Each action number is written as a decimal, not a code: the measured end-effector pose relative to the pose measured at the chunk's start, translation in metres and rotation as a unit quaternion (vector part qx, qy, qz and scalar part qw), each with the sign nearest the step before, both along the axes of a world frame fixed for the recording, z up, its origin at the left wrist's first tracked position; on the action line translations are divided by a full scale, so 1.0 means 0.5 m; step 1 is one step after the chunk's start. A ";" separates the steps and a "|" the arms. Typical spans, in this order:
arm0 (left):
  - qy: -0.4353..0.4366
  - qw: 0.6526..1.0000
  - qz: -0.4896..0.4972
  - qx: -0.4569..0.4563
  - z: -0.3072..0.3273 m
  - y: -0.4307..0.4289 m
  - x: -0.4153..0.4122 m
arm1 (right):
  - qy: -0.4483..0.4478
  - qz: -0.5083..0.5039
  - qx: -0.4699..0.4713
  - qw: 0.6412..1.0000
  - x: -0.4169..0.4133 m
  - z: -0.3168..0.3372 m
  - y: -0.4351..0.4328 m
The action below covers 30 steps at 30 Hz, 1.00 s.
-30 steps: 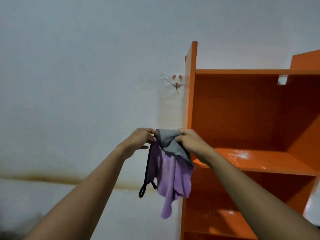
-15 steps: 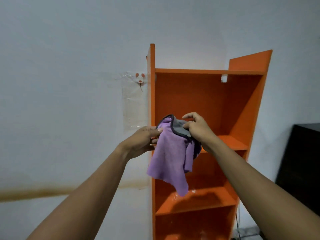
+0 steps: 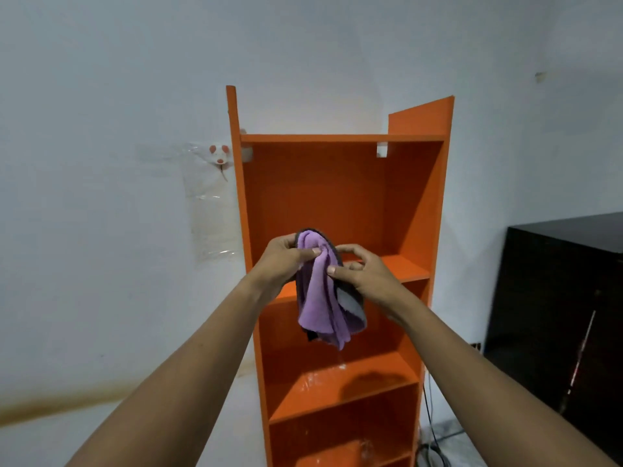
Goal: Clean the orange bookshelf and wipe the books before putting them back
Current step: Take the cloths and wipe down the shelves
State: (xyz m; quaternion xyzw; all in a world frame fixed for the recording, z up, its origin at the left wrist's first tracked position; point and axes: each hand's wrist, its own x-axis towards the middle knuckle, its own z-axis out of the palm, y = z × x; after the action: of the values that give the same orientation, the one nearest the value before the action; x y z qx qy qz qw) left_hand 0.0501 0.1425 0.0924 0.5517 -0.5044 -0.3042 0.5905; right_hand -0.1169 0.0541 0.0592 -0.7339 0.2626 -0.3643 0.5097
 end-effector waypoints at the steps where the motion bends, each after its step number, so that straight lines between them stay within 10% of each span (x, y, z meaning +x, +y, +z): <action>1: -0.032 0.999 0.038 -0.002 -0.002 -0.014 -0.002 | -0.009 -0.005 -0.002 1.000 -0.004 -0.002 -0.014; 11: -0.379 0.910 0.090 0.145 -0.038 -0.222 -0.022 | -0.032 -0.032 0.103 0.994 -0.077 -0.030 -0.292; 19: -0.005 0.989 0.062 0.132 -0.017 -0.397 -0.128 | -0.024 0.129 0.096 0.987 -0.135 -0.036 -0.462; 26: 0.045 0.992 0.093 0.070 0.005 -0.486 -0.159 | -0.024 0.150 0.141 0.978 -0.125 -0.077 -0.527; 30: -0.014 0.981 0.163 0.102 -0.029 -0.509 -0.135 | -0.069 -0.003 0.110 0.991 -0.116 -0.049 -0.567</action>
State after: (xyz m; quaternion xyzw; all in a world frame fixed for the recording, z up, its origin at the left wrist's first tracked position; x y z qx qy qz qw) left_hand -0.0176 -0.1120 0.0779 0.6880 -0.3827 -0.2455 0.5656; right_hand -0.1749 -0.2292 0.0346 -0.6455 0.2671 -0.3844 0.6035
